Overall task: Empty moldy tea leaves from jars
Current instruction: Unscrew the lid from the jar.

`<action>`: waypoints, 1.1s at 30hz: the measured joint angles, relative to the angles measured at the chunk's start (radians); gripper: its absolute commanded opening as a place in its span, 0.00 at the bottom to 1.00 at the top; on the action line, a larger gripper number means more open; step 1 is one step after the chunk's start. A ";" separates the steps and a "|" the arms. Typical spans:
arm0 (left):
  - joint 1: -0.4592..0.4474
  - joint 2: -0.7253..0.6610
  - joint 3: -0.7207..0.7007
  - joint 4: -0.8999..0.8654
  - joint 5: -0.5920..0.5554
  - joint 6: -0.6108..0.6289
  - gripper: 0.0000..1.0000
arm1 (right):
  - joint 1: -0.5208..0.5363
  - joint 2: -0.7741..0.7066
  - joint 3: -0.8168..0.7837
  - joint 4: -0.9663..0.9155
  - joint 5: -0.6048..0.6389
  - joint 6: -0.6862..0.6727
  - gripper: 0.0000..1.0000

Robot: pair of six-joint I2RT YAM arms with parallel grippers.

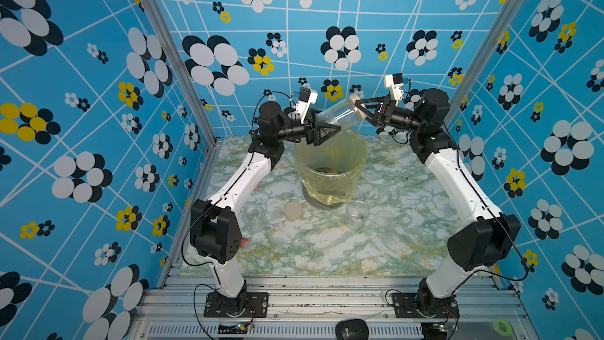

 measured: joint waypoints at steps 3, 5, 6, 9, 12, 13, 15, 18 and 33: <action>0.000 0.000 0.001 0.000 0.000 0.000 0.00 | -0.002 0.003 0.006 0.004 -0.008 0.000 0.58; 0.000 0.000 0.001 0.000 0.000 0.000 0.00 | -0.003 0.004 0.007 0.006 -0.010 0.000 0.58; 0.000 0.000 0.001 0.000 0.000 0.000 0.00 | -0.004 0.005 0.007 0.006 -0.011 0.000 0.58; -0.001 0.000 0.001 0.001 0.000 0.000 0.00 | -0.006 0.007 0.014 0.005 -0.018 -0.002 0.58; 0.000 0.000 0.001 0.003 0.010 0.000 0.00 | -0.017 0.008 0.036 -0.006 -0.018 -0.014 0.58; 0.002 0.000 0.001 0.002 0.011 -0.001 0.00 | -0.026 0.008 0.047 -0.008 -0.016 -0.018 0.58; 0.002 0.000 0.001 -0.001 0.011 -0.001 0.00 | -0.040 0.008 0.066 -0.008 -0.015 -0.023 0.58; 0.002 0.000 0.001 -0.002 0.011 0.000 0.00 | -0.046 0.008 0.080 -0.008 -0.012 -0.027 0.58; 0.006 -0.042 -0.018 -0.073 -0.016 0.080 0.00 | -0.107 -0.133 -0.032 -0.220 0.105 -0.188 0.57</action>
